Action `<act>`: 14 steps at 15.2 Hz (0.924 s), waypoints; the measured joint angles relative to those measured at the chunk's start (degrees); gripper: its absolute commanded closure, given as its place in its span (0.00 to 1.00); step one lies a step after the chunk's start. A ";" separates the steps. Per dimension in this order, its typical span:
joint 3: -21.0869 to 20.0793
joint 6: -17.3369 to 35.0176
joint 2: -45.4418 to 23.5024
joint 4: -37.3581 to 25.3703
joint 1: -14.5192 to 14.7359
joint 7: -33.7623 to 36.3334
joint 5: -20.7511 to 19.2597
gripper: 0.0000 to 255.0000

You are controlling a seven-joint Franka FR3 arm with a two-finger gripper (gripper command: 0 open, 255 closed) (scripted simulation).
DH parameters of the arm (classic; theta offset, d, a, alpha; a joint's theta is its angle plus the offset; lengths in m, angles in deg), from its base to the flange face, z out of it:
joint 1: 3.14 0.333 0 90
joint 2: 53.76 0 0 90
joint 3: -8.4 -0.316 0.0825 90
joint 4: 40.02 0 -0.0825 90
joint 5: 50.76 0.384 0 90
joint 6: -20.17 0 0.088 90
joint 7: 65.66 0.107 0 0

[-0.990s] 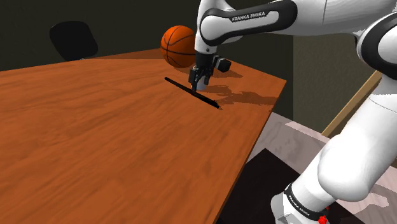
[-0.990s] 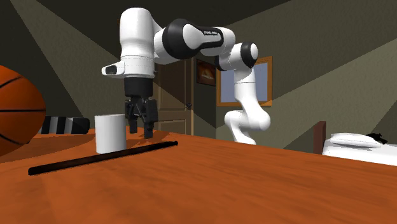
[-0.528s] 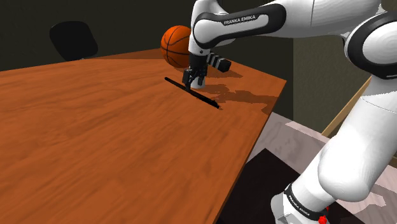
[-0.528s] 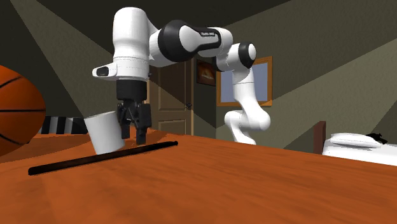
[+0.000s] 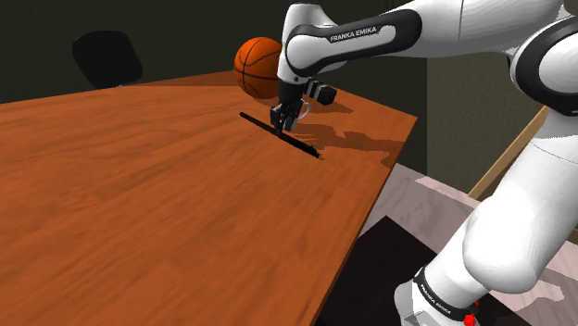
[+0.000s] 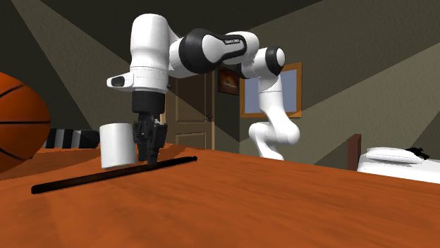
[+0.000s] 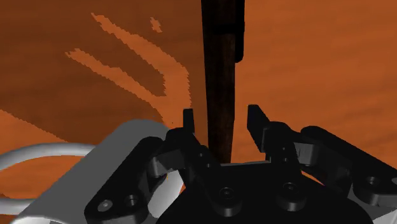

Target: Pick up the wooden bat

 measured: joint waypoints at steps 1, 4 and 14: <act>0.06 0.29 -1.40 0.19 -0.05 -0.08 0.03 1.00; 0.10 0.92 -1.18 0.74 -0.06 0.04 0.09 1.00; -0.04 -7.04 -1.69 -5.85 0.12 -0.04 0.23 1.00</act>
